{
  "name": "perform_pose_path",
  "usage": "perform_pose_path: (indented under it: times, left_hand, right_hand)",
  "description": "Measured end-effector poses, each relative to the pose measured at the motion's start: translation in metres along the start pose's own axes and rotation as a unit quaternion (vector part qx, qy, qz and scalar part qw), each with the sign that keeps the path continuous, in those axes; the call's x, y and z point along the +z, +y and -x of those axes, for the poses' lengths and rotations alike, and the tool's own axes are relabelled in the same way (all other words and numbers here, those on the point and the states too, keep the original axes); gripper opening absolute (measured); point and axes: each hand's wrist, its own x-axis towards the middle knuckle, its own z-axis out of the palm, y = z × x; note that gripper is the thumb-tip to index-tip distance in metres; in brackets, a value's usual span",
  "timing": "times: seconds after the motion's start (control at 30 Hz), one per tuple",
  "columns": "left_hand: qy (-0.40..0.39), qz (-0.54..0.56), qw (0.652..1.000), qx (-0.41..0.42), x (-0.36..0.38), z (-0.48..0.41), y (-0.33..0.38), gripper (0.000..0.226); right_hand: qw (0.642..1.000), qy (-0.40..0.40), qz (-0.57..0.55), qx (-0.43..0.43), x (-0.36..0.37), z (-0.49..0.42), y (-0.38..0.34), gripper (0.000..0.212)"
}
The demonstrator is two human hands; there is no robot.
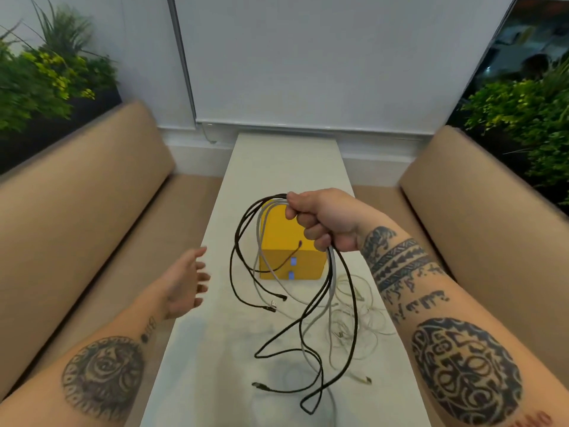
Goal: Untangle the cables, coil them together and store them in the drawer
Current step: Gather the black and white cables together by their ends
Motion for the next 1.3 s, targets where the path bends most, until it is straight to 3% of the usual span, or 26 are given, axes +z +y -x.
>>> perform_pose_path:
  times: [0.07, 0.13, 0.2, 0.27, 0.37, 0.43, 0.53, 0.63, 0.73, 0.8, 0.83, 0.93, 1.07, 1.3]
  left_hand:
    - [0.02, -0.075, 0.989, -0.129, -0.004, 0.003, 0.0, 0.075]
    - [-0.052, -0.094, 0.972, -0.208, 0.001, 0.004, -0.002, 0.103]
    - [-0.132, -0.051, 0.963, -0.228, 0.017, 0.004, -0.005, 0.132]
    - [-0.176, 0.035, 0.962, -0.207, 0.037, 0.002, -0.01, 0.141]
    - [-0.221, 0.201, 0.936, -0.185, 0.058, -0.008, -0.016, 0.119]
    - [-0.143, 0.325, 0.921, -0.163, 0.061, -0.013, -0.015, 0.08]
    - [0.029, 0.33, 0.937, -0.11, 0.054, -0.017, -0.007, 0.015]
    - [0.063, 0.391, 0.911, -0.114, 0.029, -0.03, -0.002, 0.023]
    - [0.078, 0.386, 0.917, -0.072, 0.017, -0.036, 0.007, 0.083]
    - [0.07, 0.356, 0.932, -0.027, 0.016, -0.039, 0.013, 0.099]
    - [0.06, 0.336, 0.94, -0.01, 0.017, -0.04, 0.016, 0.086]
    - [0.061, 0.289, 0.955, 0.0, 0.015, -0.048, 0.027, 0.017]
    - [0.11, 0.272, 0.956, 0.008, 0.013, -0.051, 0.039, 0.033]
    - [0.156, 0.261, 0.951, 0.053, 0.033, -0.049, 0.057, 0.035]
  right_hand:
    - [1.0, 0.004, 0.007, 0.004, -0.001, -0.001, 0.0, 0.035]
    - [1.0, -0.001, 0.02, 0.007, 0.0, -0.002, 0.002, 0.035]
    - [0.999, -0.017, 0.045, 0.006, 0.005, -0.004, 0.004, 0.035]
    - [0.996, -0.042, 0.073, 0.008, 0.011, -0.005, 0.006, 0.034]
    - [0.986, -0.116, 0.12, 0.019, 0.016, 0.0, 0.012, 0.034]
    - [0.968, -0.191, 0.16, 0.038, 0.012, 0.006, 0.018, 0.034]
    - [0.941, -0.27, 0.19, 0.074, -0.004, 0.017, 0.026, 0.029]
    - [0.941, -0.256, 0.194, 0.107, -0.032, 0.023, 0.037, 0.03]
    - [0.951, -0.219, 0.161, 0.147, -0.058, 0.018, 0.055, 0.03]
    - [0.956, -0.202, 0.121, 0.176, -0.071, 0.014, 0.071, 0.03]
    - [0.956, -0.198, 0.108, 0.188, -0.076, 0.013, 0.08, 0.03]
    - [0.948, -0.21, 0.098, 0.219, -0.086, 0.013, 0.101, 0.031]
    - [0.935, -0.23, 0.104, 0.25, -0.092, 0.013, 0.124, 0.031]
    - [0.901, -0.269, 0.092, 0.328, -0.085, 0.007, 0.19, 0.03]
